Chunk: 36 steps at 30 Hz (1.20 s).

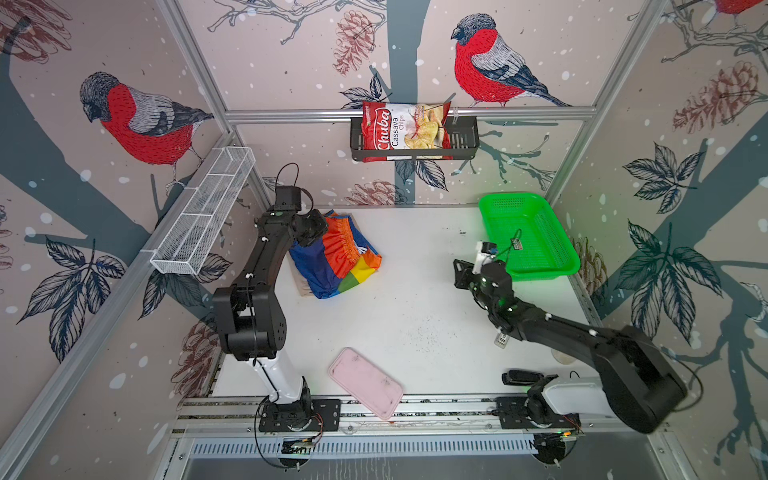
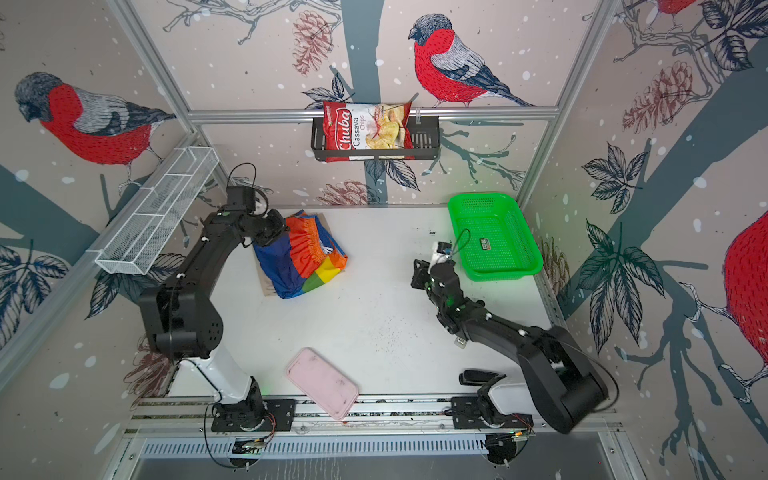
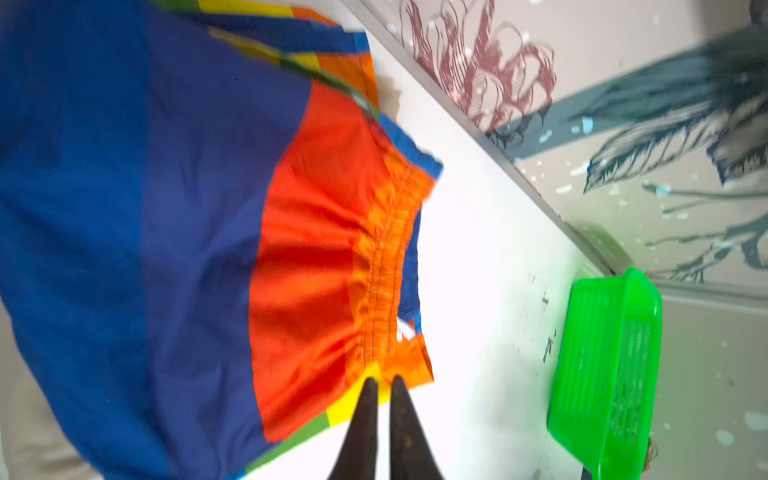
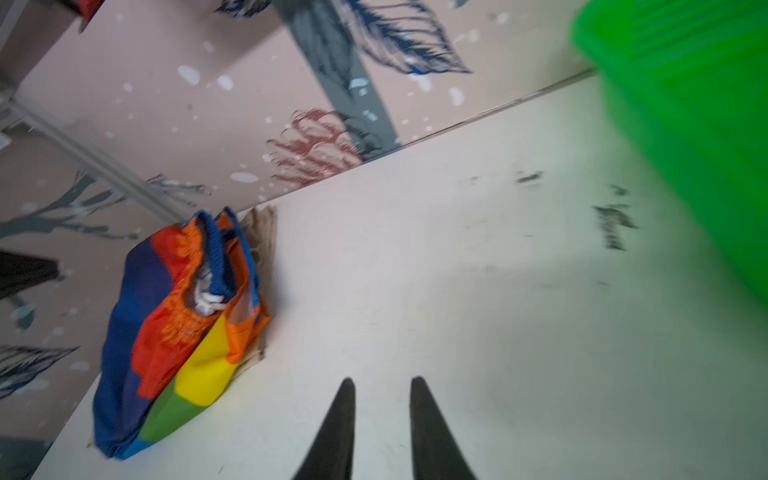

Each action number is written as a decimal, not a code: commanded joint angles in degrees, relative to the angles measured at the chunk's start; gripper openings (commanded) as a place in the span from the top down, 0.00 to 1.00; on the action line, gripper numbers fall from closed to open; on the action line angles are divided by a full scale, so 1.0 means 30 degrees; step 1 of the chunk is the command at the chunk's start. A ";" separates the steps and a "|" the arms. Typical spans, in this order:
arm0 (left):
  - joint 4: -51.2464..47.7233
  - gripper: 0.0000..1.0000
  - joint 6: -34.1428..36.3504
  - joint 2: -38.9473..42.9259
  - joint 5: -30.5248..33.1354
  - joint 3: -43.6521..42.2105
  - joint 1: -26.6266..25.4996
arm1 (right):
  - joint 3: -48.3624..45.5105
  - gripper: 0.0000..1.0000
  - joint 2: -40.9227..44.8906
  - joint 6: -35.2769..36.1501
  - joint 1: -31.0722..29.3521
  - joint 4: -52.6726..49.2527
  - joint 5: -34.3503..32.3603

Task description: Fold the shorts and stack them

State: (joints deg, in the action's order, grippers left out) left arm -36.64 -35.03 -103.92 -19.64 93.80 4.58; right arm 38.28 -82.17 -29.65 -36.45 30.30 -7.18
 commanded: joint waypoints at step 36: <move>0.0818 0.96 -0.0484 -1.1126 -0.0298 0.8866 0.4187 | 2.0667 0.94 -2.1687 -0.1988 -0.3933 -0.2546 1.2248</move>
State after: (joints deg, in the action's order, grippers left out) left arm -35.81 -36.69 -140.42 -21.12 119.90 16.97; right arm 101.10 -147.98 -35.24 -48.01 31.38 30.76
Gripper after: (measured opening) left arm 0.047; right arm 0.066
